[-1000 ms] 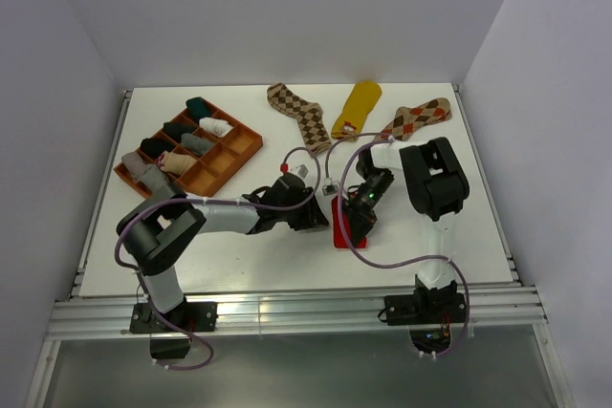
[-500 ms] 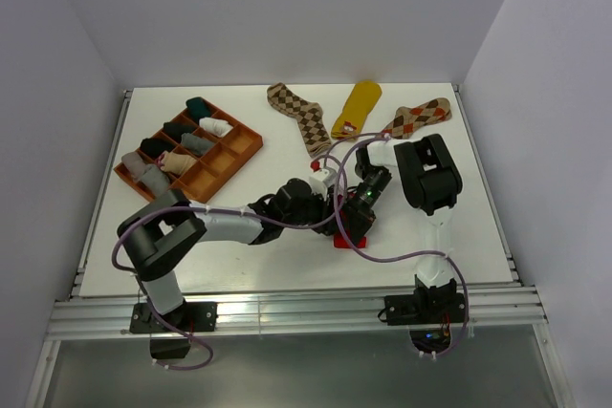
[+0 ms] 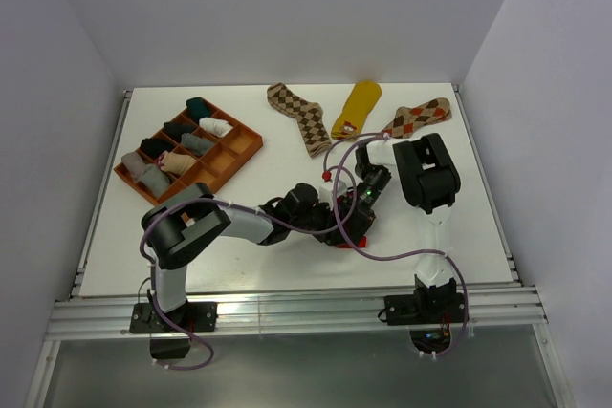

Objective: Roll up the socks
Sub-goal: Roll the sock at the center of the board.

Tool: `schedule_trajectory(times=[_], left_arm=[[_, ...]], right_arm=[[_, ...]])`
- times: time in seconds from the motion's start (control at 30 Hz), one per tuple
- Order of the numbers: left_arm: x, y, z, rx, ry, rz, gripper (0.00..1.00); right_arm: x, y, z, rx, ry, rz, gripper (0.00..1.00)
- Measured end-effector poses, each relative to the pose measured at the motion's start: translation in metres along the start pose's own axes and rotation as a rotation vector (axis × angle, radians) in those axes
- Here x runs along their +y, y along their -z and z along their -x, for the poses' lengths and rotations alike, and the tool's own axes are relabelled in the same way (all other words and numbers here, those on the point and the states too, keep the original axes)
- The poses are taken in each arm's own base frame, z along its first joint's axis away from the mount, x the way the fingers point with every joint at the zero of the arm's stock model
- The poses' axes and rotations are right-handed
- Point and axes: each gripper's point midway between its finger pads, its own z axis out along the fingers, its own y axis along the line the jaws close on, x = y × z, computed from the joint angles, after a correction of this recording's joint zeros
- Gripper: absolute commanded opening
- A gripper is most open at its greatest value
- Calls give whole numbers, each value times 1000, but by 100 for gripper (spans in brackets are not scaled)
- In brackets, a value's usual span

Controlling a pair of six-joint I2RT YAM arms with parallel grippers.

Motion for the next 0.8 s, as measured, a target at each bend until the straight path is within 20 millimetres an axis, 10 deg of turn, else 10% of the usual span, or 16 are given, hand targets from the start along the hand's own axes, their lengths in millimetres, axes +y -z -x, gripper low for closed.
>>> schedule_trajectory(times=[0.37, 0.8], left_arm=[[1, -7, -3, 12, 43, -16, 0], [7, -10, -2, 23, 217, 55, 0]], right_arm=[[-1, 3, -2, 3, -18, -15, 35], [-4, 56, 20, -169, 93, -321, 50]])
